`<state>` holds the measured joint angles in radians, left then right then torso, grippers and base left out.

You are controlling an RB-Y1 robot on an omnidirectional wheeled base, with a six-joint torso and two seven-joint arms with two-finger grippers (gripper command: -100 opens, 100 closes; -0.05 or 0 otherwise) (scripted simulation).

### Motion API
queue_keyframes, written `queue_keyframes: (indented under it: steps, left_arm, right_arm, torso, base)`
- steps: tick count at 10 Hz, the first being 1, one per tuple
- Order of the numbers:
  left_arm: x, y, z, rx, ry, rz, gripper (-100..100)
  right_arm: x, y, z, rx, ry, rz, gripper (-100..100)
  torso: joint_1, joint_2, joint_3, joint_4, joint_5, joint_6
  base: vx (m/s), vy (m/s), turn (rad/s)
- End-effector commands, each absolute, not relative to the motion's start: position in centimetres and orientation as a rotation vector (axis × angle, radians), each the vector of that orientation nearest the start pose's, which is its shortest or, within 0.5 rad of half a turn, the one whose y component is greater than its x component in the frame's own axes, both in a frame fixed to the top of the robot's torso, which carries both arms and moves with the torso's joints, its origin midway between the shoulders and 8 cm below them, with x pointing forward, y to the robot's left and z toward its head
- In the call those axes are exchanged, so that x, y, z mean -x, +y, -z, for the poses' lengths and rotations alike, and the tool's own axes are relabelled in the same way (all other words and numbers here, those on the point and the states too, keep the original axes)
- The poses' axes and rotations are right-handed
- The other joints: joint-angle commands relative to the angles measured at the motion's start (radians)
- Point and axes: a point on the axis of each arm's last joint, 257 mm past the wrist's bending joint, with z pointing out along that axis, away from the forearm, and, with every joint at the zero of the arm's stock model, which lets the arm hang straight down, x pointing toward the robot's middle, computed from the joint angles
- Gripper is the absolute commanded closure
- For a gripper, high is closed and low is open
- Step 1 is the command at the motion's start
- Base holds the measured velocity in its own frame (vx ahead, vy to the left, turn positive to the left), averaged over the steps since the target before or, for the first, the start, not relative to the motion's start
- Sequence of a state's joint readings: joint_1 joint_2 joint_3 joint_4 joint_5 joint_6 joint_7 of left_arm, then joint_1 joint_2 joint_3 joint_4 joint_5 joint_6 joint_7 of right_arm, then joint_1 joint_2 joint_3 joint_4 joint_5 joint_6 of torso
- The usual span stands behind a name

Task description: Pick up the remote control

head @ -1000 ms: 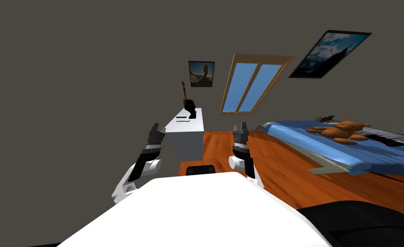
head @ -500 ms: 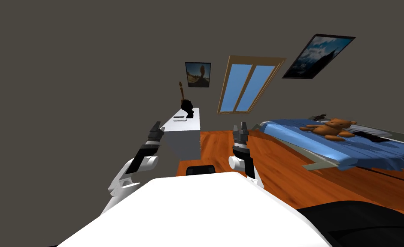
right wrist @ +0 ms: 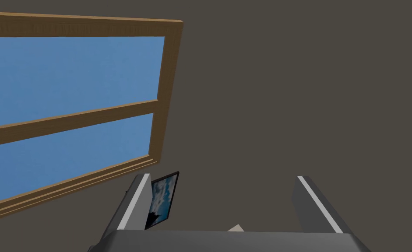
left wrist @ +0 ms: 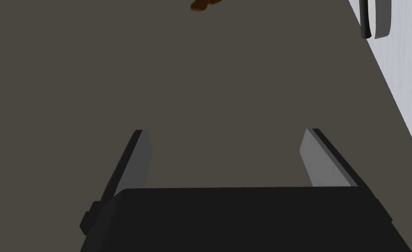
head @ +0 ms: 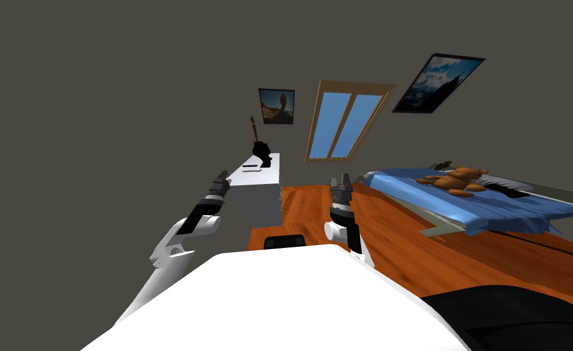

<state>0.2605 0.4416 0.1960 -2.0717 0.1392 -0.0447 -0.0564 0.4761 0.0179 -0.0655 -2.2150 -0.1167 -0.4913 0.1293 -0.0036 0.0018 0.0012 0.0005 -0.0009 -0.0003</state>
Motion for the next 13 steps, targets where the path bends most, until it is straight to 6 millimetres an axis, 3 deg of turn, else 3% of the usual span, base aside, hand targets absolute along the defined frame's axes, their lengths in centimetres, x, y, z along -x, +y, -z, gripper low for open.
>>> queue_keyframes:
  steps: [1, 3, 4, 5, 6, 8, 9, 12, 13]
  left_arm:
    - [-46.7, 38.8, 3.0, 0.705, 1.116, 0.910, -100]
    - [-47.0, 39.3, 4.1, 0.741, 1.143, 0.888, -100]
    - [-48.0, 41.0, 3.2, 0.728, 1.157, 0.827, -100]
    - [-48.2, 41.4, 3.9, 0.755, 1.177, 0.811, -100]
    - [-49.1, 43.2, 2.8, 0.741, 1.184, 0.752, -100]
    - [-49.2, 43.8, 4.0, 0.783, 1.215, 0.726, -100]
    - [-50.0, 45.6, 2.5, 0.767, 1.213, 0.669, -100]
    - [-50.1, 46.3, 3.9, 0.812, 1.245, 0.641, -100]
    - [-50.8, 48.4, 2.5, 0.807, 1.246, 0.581, -100]
  right_arm:
    - [-35.2, -31.9, -0.2, -0.731, 0.589, -1.184, 0]
    - [-35.2, -31.9, -0.2, -0.731, 0.589, -1.184, 0]
    - [-35.2, -31.9, -0.2, -0.731, 0.589, -1.184, 0]
    - [-35.2, -31.9, -0.2, -0.731, 0.589, -1.184, 0]
    - [-35.2, -31.9, -0.2, -0.731, 0.589, -1.184, 0]
    - [-35.2, -31.9, -0.2, -0.731, 0.589, -1.184, 0]
    - [-35.2, -31.9, -0.2, -0.731, 0.589, -1.184, 0]
    - [-35.2, -31.9, -0.2, -0.731, 0.589, -1.184, 0]
    - [-35.2, -31.9, -0.2, -0.731, 0.590, -1.184, 0]
  torso:
    - [0.000, 0.000, 0.000, 0.000, 0.000, 0.000]
    - [-0.001, 0.000, 0.000, 0.000, 0.000, 0.000]
    - [0.001, -0.001, -0.001, 0.000, 0.000, 0.000]
    - [0.000, -0.001, -0.001, 0.000, 0.000, 0.000]
    - [-0.001, -0.001, 0.000, 0.000, 0.000, 0.000]
    - [-0.003, 0.000, 0.000, 0.000, -0.001, 0.000]
    - [0.000, -0.001, -0.001, 0.000, 0.000, 0.000]
    - [0.001, -0.001, -0.001, 0.000, 0.000, 0.000]
    - [0.003, -0.001, -0.001, 0.000, 0.001, 0.000]
  base:
    - [-0.031, -0.083, -0.055]
    - [-0.016, -0.060, -0.015]
    - [-0.013, -0.069, -0.063]
    - [-0.022, -0.083, -0.028]
    - [-0.034, -0.117, -0.043]
    - [-0.013, -0.074, -0.011]
    - [-0.006, -0.070, -0.060]
    - [-0.004, -0.046, -0.003]
    - [0.001, -0.072, -0.061]
